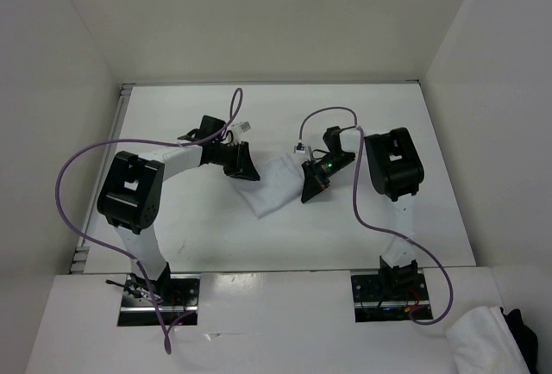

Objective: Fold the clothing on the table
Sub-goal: Fold the skirt

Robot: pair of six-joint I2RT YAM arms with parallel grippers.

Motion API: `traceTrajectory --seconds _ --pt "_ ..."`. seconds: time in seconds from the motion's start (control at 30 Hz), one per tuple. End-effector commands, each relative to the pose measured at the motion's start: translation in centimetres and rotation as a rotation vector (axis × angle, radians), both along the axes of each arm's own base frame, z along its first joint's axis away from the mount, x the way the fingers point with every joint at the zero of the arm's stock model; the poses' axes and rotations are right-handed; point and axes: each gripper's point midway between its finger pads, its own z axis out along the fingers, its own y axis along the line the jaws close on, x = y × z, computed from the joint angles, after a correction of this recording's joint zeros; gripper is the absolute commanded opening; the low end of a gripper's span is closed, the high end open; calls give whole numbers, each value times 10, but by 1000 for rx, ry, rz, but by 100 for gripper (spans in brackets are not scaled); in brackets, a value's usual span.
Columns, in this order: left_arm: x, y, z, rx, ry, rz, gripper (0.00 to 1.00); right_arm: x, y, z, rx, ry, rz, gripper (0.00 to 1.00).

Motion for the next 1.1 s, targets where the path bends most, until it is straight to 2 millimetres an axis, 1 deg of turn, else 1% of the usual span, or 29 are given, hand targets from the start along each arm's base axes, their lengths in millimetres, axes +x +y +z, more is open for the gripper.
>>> traceTrajectory --seconds 0.0,0.03,0.07,0.1,0.13,0.17,0.2,0.23,0.27,0.33,0.4,0.43,0.47,0.5,0.53,0.57,0.63,0.73,0.8,0.83,0.87,0.9,0.93,0.97,1.0,1.03,1.07 --pt "11 -6 9 -11 -46 -7 32 6 1 24 61 -122 53 0" --pt "11 -6 9 -11 -46 -7 32 2 1 31 79 -129 67 0" --pt "11 -7 14 -16 -49 -2 32 -11 -2 39 87 -83 81 0" --pt "11 -7 14 -16 -49 -2 32 -10 1 48 135 -115 110 0" --pt "11 -7 14 -16 -49 -2 32 -14 1 55 152 -106 123 0" --pt "12 -7 18 -19 -59 -2 32 -22 0 62 159 -48 128 0" --pt "12 -7 18 -19 -59 -2 32 -25 0 63 173 -26 136 0" --pt "13 -7 22 -25 -76 -2 32 -26 1 58 180 6 133 0" --pt "13 -7 22 -25 -77 -2 32 -21 3 57 186 11 125 0" --pt "11 -7 19 -22 -68 -2 32 -19 4 50 175 46 114 0" --pt "11 -7 16 -19 -59 -2 32 -7 11 45 171 16 101 0" --pt "12 -8 15 -26 -55 -7 32 -1 12 41 122 66 54 0" --pt "11 -7 14 -21 -55 -14 32 15 16 32 113 5 32 0" --pt "9 -7 14 -18 -46 -14 32 22 17 24 79 5 0 0" --pt "12 -8 13 -18 -46 -14 32 30 14 17 -13 45 -74 0" --pt "13 -8 14 -16 -53 -19 32 38 15 10 -27 9 -91 0" --pt "16 -9 17 -19 -62 -19 32 44 13 5 -66 3 -118 0" --pt "17 -8 16 -12 -64 -14 33 44 7 -6 -120 6 -139 0" --pt "17 -8 13 -9 -55 -14 34 43 4 -5 -121 10 -148 0" --pt "17 -8 13 -9 -55 -14 34 44 6 2 -95 -2 -142 0" --pt "17 -8 13 -9 -55 -14 34 46 6 17 -41 -24 -145 0" --pt "18 -7 12 -1 -58 -8 34 46 4 27 -14 -27 -150 0" --pt "18 -7 12 -1 -58 -8 34 46 9 48 46 -67 -133 0" --pt "19 -6 6 12 -51 -1 34 45 10 58 68 -83 -125 0" --pt "19 -6 6 12 -51 -1 34 44 11 68 84 -102 -120 0" --pt "18 -4 1 25 -34 4 31 46 10 81 88 -145 -119 0" --pt "17 -4 -3 28 -24 4 29 49 9 83 63 -159 -137 0"
